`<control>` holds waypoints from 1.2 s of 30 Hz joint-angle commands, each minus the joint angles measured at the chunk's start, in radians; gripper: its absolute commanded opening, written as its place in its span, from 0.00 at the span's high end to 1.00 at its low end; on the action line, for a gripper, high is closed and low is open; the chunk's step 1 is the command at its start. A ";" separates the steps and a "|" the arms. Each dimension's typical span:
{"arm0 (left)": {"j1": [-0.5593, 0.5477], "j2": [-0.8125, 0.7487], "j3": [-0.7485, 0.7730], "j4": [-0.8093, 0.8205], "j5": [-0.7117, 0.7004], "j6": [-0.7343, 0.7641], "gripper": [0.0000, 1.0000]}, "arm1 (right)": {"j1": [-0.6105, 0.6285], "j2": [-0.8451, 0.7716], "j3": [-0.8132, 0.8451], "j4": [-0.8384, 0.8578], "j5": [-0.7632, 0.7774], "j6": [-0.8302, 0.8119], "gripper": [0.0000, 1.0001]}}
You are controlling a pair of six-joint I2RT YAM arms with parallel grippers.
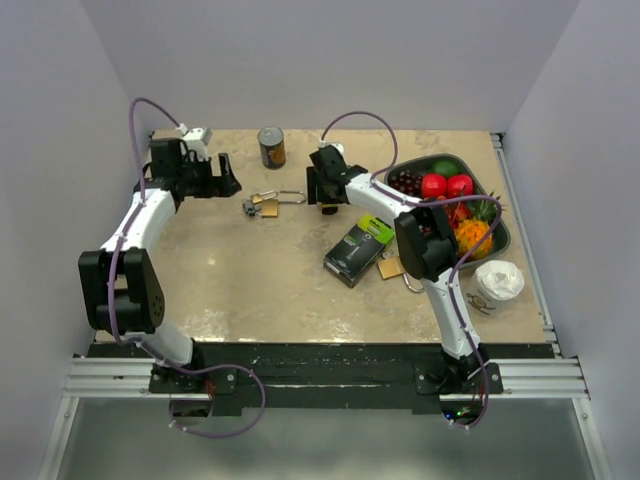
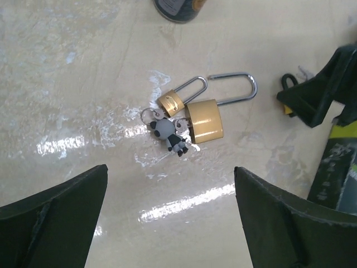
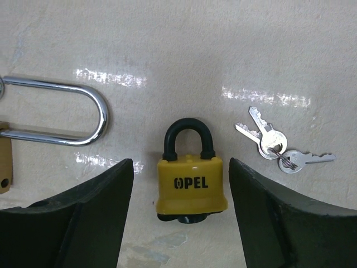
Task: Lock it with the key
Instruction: Place the lock at the center of the board, then pick up the lock from the center of the board.
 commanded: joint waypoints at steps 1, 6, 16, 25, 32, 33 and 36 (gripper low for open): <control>-0.064 0.064 0.082 -0.007 -0.014 0.219 0.02 | -0.001 -0.046 0.059 0.050 -0.026 0.001 0.26; -0.117 0.117 0.097 0.020 0.022 0.272 0.04 | -0.001 -0.135 0.025 0.147 -0.089 -0.077 0.19; -0.207 0.366 0.335 -0.021 -0.035 0.409 0.03 | -0.002 -0.331 -0.164 0.294 -0.204 -0.277 0.03; -0.252 0.493 0.421 -0.021 -0.067 0.449 0.18 | -0.045 -0.396 -0.236 0.297 -0.169 -0.292 0.03; -0.273 0.532 0.427 -0.023 -0.051 0.456 0.34 | -0.058 -0.400 -0.237 0.302 -0.174 -0.279 0.03; -0.276 0.533 0.427 -0.038 -0.040 0.467 0.36 | -0.058 -0.400 -0.237 0.302 -0.174 -0.279 0.03; -0.292 0.533 0.429 -0.074 -0.023 0.512 0.44 | -0.059 -0.399 -0.237 0.300 -0.174 -0.283 0.03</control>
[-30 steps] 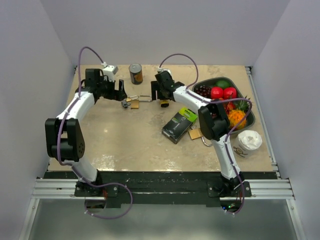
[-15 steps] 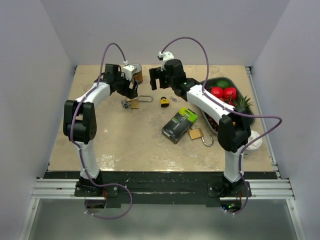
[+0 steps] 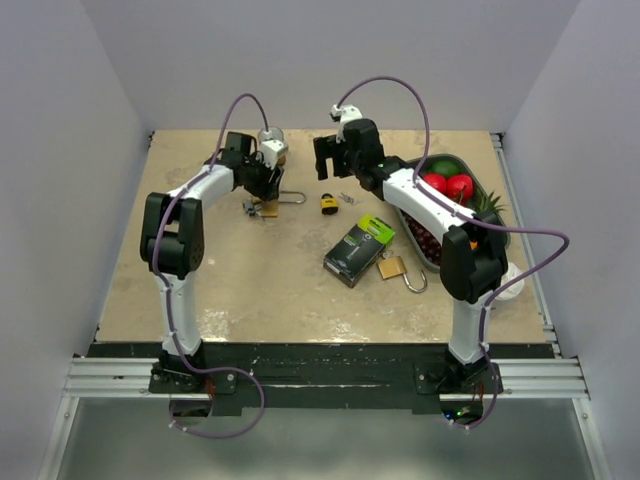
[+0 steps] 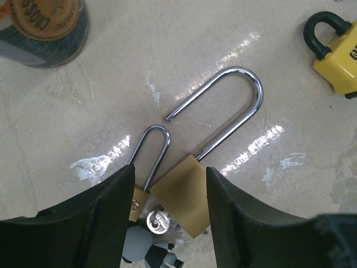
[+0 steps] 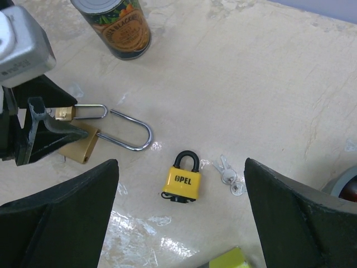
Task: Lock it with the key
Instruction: Pick up the lock from the center of the board.
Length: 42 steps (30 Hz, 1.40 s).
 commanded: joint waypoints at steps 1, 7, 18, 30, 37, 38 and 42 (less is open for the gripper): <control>-0.026 0.000 0.039 -0.034 0.037 0.092 0.44 | 0.003 -0.026 0.005 0.034 0.010 -0.013 0.03; -0.040 -0.034 -0.014 -0.062 -0.010 0.022 0.35 | 0.000 -0.035 -0.012 0.039 0.013 -0.013 0.03; -0.071 -0.042 -0.044 -0.025 -0.089 0.037 0.21 | -0.002 -0.037 -0.018 0.040 -0.002 0.002 0.03; -0.073 0.020 0.015 -0.269 0.011 0.250 0.30 | -0.011 -0.037 -0.019 0.036 -0.002 -0.004 0.03; -0.073 0.009 -0.024 -0.327 0.037 0.322 0.27 | -0.014 -0.042 -0.026 0.036 -0.016 -0.004 0.03; -0.074 0.003 -0.028 -0.336 0.040 0.325 0.27 | -0.014 -0.042 -0.028 0.036 -0.016 -0.004 0.03; -0.092 -0.033 -0.053 -0.358 0.040 0.304 0.31 | -0.017 -0.049 -0.032 0.036 -0.019 -0.007 0.02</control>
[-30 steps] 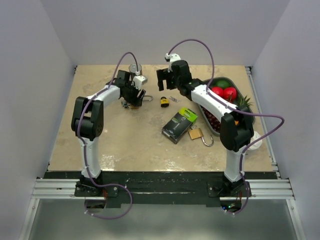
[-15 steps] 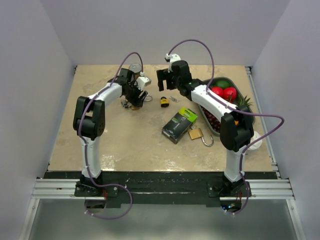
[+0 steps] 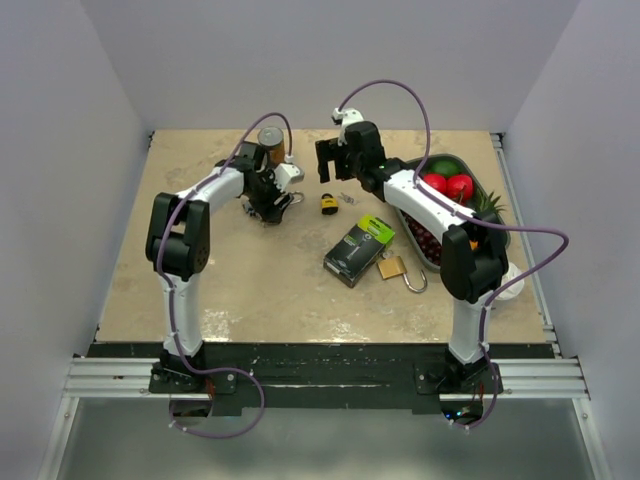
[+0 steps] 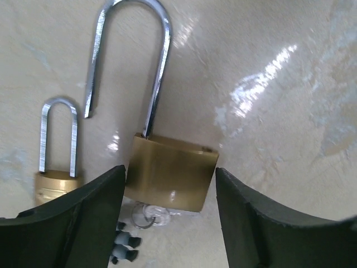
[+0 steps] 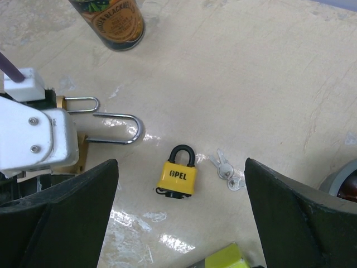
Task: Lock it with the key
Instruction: Pick up the lock from the center of the board.
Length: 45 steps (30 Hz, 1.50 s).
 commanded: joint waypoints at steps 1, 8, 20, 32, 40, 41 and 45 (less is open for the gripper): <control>-0.028 -0.052 -0.052 -0.120 0.031 -0.003 0.31 | -0.006 -0.048 -0.006 0.032 -0.016 -0.005 0.02; -0.026 -0.080 0.005 -0.089 -0.050 -0.048 0.22 | -0.009 -0.054 -0.016 0.038 -0.033 -0.005 0.02; -0.055 -0.096 -0.079 -0.003 -0.121 -0.134 0.12 | -0.026 -0.075 -0.042 0.065 -0.035 0.037 0.01; -0.100 -0.080 -0.170 0.045 -0.178 -0.155 0.31 | -0.063 -0.092 -0.042 0.047 -0.159 0.026 0.01; -0.098 -0.146 -0.213 0.035 -0.201 -0.264 0.65 | -0.069 -0.094 -0.034 0.053 -0.197 0.006 0.01; -0.095 -0.178 -0.214 0.044 -0.189 -0.319 0.78 | -0.071 -0.091 -0.028 0.056 -0.200 0.008 0.01; -0.083 -0.282 -0.248 0.153 -0.085 -0.503 1.00 | -0.069 -0.074 -0.016 0.053 -0.222 0.020 0.02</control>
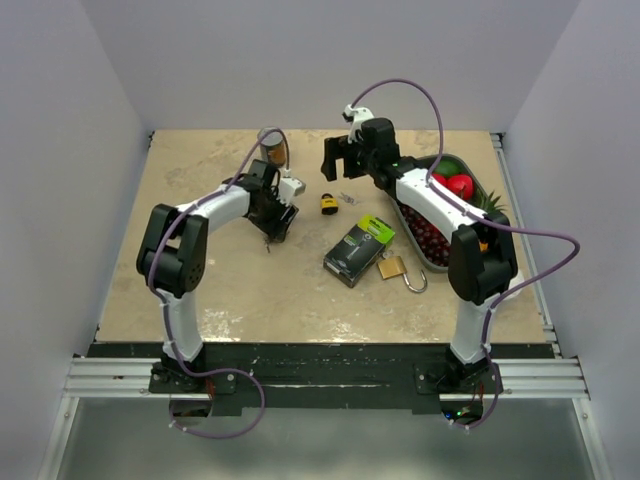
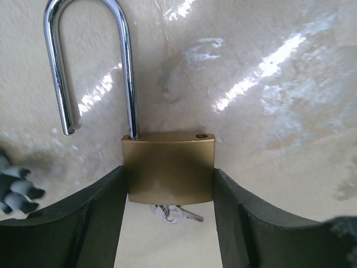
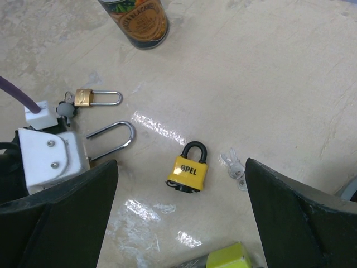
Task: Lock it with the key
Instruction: Pick up the lock from the center of the board.
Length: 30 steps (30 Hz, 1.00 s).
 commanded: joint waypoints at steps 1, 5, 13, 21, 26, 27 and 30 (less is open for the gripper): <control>0.011 -0.160 -0.037 0.106 0.103 -0.250 1.00 | -0.002 -0.028 0.033 0.026 -0.039 0.006 0.03; 0.011 -0.260 -0.063 0.191 0.108 -0.446 1.00 | -0.002 -0.026 0.016 0.058 -0.033 0.041 0.05; 0.023 -0.380 -0.094 0.347 0.007 -0.860 1.00 | -0.002 -0.106 -0.170 0.254 -0.125 0.167 0.06; 0.052 -0.381 -0.002 0.314 -0.079 -1.114 1.00 | 0.009 -0.132 -0.290 0.500 -0.190 0.357 0.07; 0.054 -0.378 0.034 0.308 -0.067 -1.210 1.00 | 0.065 -0.126 -0.312 0.609 -0.159 0.440 0.07; 0.055 -0.380 0.041 0.306 -0.070 -1.224 1.00 | 0.073 -0.120 -0.310 0.614 -0.148 0.449 0.07; 0.060 -0.383 0.052 0.303 -0.079 -1.258 1.00 | 0.107 -0.115 -0.304 0.630 -0.096 0.471 0.08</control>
